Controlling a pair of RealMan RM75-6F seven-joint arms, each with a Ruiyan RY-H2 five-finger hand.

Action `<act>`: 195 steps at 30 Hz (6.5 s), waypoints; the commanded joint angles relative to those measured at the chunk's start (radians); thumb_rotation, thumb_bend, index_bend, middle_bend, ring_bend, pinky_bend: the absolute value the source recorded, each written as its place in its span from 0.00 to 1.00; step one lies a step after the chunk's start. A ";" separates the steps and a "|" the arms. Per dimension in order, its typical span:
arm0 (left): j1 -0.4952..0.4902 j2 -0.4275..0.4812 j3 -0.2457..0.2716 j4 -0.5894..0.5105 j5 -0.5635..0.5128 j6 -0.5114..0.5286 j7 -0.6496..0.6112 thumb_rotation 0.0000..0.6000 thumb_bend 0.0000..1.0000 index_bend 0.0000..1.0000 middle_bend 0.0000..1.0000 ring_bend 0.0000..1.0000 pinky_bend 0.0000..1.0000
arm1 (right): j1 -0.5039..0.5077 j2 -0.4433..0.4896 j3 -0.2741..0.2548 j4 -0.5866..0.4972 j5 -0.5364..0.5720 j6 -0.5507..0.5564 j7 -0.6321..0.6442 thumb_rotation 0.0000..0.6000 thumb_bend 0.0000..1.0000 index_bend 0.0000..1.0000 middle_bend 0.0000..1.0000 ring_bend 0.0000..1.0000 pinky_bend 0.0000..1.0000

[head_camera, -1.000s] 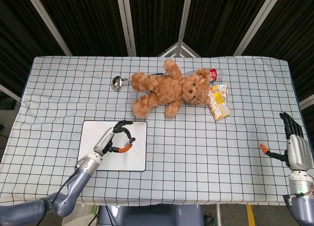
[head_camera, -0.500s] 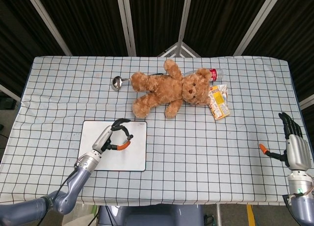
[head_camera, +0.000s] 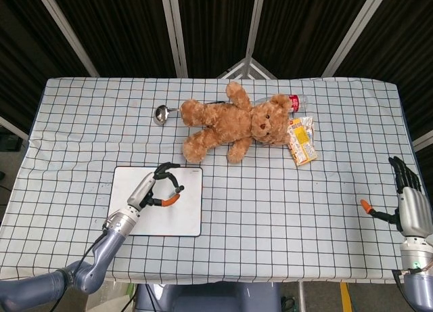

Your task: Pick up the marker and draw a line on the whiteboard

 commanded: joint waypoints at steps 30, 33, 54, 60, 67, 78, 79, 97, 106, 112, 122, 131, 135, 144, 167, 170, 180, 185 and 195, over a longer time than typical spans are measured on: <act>-0.016 0.000 -0.001 -0.003 -0.019 -0.015 0.013 1.00 0.44 0.77 0.16 0.00 0.01 | 0.003 0.001 0.000 -0.001 -0.004 -0.005 -0.002 1.00 0.21 0.00 0.00 0.00 0.00; -0.018 0.001 -0.002 0.003 -0.020 -0.016 0.014 1.00 0.44 0.77 0.16 0.00 0.01 | 0.003 0.000 0.000 -0.001 -0.004 -0.006 -0.002 1.00 0.21 0.00 0.00 0.00 0.00; -0.018 0.048 -0.028 0.160 -0.027 -0.022 -0.039 1.00 0.44 0.77 0.16 0.00 0.01 | 0.002 -0.001 0.000 -0.010 0.004 -0.007 -0.009 1.00 0.21 0.00 0.00 0.00 0.00; -0.010 0.096 -0.065 0.126 -0.031 -0.002 -0.099 1.00 0.44 0.77 0.16 0.00 0.01 | 0.002 -0.002 0.001 -0.012 0.005 -0.005 -0.013 1.00 0.21 0.00 0.00 0.00 0.00; 0.002 0.132 -0.058 0.032 -0.023 0.003 -0.113 1.00 0.44 0.77 0.16 0.00 0.01 | 0.001 0.000 0.003 -0.013 0.010 -0.007 -0.010 1.00 0.21 0.00 0.00 0.00 0.00; 0.001 0.086 -0.027 -0.018 -0.047 -0.006 -0.059 1.00 0.44 0.77 0.16 0.00 0.01 | 0.002 0.003 0.004 -0.014 0.011 -0.012 -0.005 1.00 0.21 0.00 0.00 0.00 0.00; 0.001 0.082 -0.025 -0.019 -0.048 -0.007 -0.056 1.00 0.44 0.77 0.16 0.00 0.01 | 0.002 0.003 0.004 -0.013 0.010 -0.012 -0.005 1.00 0.21 0.00 0.00 0.00 0.00; -0.011 0.031 -0.031 0.006 -0.095 -0.020 0.006 1.00 0.44 0.77 0.16 0.00 0.01 | 0.002 0.003 0.002 -0.013 0.005 -0.012 -0.001 1.00 0.21 0.00 0.00 0.00 0.00; -0.008 0.032 -0.030 0.004 -0.097 -0.021 0.017 1.00 0.44 0.78 0.17 0.00 0.01 | 0.002 0.003 0.003 -0.013 0.007 -0.011 -0.002 1.00 0.21 0.00 0.00 0.00 0.00; -0.008 0.035 -0.032 0.004 -0.100 -0.023 0.024 1.00 0.44 0.77 0.17 0.00 0.01 | 0.002 0.003 0.003 -0.013 0.007 -0.012 -0.002 1.00 0.21 0.00 0.00 0.00 0.00; -0.004 0.033 -0.029 0.008 -0.109 -0.031 0.033 1.00 0.44 0.78 0.17 0.00 0.01 | 0.002 0.002 0.003 -0.013 0.007 -0.011 -0.002 1.00 0.21 0.00 0.00 0.00 0.00; 0.004 0.043 -0.025 0.011 -0.115 -0.034 0.042 1.00 0.44 0.78 0.17 0.00 0.01 | 0.002 0.003 0.003 -0.013 0.006 -0.011 -0.001 1.00 0.21 0.00 0.00 0.00 0.00; 0.014 0.055 -0.015 0.007 -0.120 -0.038 0.048 1.00 0.45 0.78 0.17 0.00 0.01 | 0.002 0.002 0.003 -0.013 0.007 -0.011 -0.004 1.00 0.21 0.00 0.00 0.00 0.00; 0.052 0.098 0.014 -0.028 -0.114 -0.032 0.041 1.00 0.45 0.78 0.17 0.00 0.01 | 0.003 0.001 0.005 -0.016 0.013 -0.013 -0.007 1.00 0.21 0.00 0.00 0.00 0.00; 0.045 0.323 -0.048 -0.208 -0.134 0.076 0.387 1.00 0.45 0.78 0.18 0.00 0.01 | 0.004 0.004 0.005 -0.022 0.016 -0.019 -0.005 1.00 0.21 0.00 0.00 0.00 0.00; 0.030 0.319 -0.015 -0.170 -0.178 0.084 0.568 1.00 0.45 0.78 0.18 0.00 0.01 | 0.004 0.005 0.005 -0.023 0.018 -0.020 -0.006 1.00 0.21 0.00 0.00 0.00 0.00; 0.003 0.246 0.071 -0.023 -0.262 0.121 0.939 1.00 0.41 0.78 0.17 0.00 0.01 | 0.004 0.007 0.006 -0.026 0.023 -0.024 -0.008 1.00 0.21 0.00 0.00 0.00 0.00; -0.002 0.212 0.084 0.029 -0.307 0.102 0.996 1.00 0.34 0.74 0.14 0.00 0.01 | 0.004 0.006 0.006 -0.025 0.023 -0.023 -0.007 1.00 0.21 0.00 0.00 0.00 0.00; 0.007 0.192 0.082 0.060 -0.361 0.100 1.031 1.00 0.16 0.48 0.00 0.00 0.00 | 0.005 0.008 0.006 -0.024 0.023 -0.026 -0.004 1.00 0.21 0.00 0.00 0.00 0.00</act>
